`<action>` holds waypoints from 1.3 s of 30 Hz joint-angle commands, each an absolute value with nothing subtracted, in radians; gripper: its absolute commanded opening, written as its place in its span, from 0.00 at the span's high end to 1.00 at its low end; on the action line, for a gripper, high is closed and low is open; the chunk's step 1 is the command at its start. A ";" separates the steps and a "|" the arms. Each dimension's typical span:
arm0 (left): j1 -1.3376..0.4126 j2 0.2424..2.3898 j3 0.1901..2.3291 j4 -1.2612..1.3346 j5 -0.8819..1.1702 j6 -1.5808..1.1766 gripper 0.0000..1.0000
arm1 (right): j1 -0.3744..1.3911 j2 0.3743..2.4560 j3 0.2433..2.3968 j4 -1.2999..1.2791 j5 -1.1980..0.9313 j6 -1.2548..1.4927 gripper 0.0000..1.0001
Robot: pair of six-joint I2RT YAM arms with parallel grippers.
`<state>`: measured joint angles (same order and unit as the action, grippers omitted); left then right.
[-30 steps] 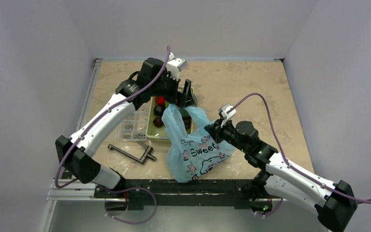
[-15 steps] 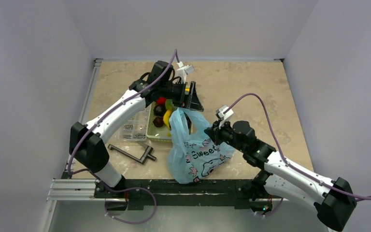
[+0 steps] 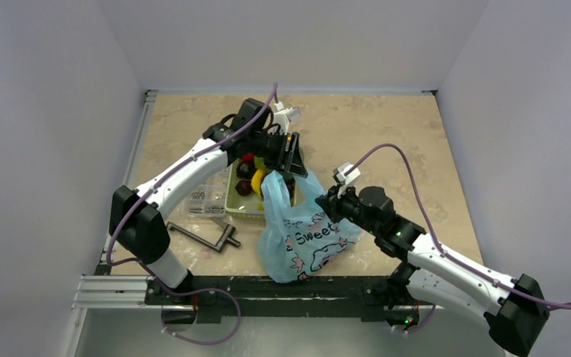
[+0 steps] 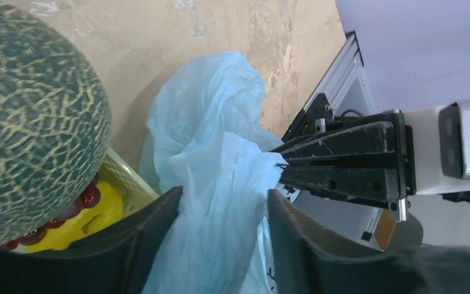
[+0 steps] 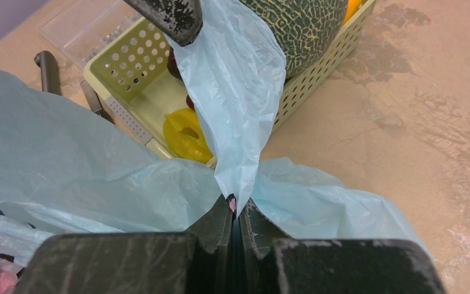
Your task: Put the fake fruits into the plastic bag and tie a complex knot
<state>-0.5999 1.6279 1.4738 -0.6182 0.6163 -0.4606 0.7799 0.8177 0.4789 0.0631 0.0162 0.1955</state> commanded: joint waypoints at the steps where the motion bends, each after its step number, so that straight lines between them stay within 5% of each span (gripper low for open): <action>1: -0.616 1.633 1.482 -0.552 0.755 -0.433 0.64 | 0.787 0.830 0.532 0.082 -0.009 0.161 0.88; 5: -0.616 1.624 1.511 -0.561 0.793 -0.316 0.91 | 0.786 0.787 0.599 -0.044 -0.125 0.107 0.38; 8: -0.615 1.619 1.535 -0.571 0.848 -0.197 0.97 | 0.778 0.743 0.704 -0.196 -0.219 -0.050 0.17; 12: -0.615 1.630 1.563 -0.619 0.956 0.009 1.00 | 0.733 0.743 0.839 -0.365 -0.374 -0.223 0.02; 19: -0.625 1.616 1.577 -0.744 1.087 0.391 1.00 | 0.513 0.845 0.900 -0.441 -0.655 -0.375 0.01; 29: -0.648 1.641 1.655 -0.974 1.147 0.843 1.00 | 0.498 0.991 0.921 -0.394 -0.920 -0.463 0.02; 35: -0.668 1.675 1.730 -1.144 1.172 1.103 1.00 | 0.500 1.049 0.897 -0.300 -0.915 -0.459 0.12; 39: -0.675 1.699 1.787 -1.245 1.189 1.230 1.00 | 0.500 1.081 0.885 -0.272 -0.931 -0.460 0.33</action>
<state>-0.6628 1.6775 1.7126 -1.1088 1.1191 1.0084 0.4980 1.0645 0.8860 -0.3431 -0.8825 -0.4465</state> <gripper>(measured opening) 0.017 0.766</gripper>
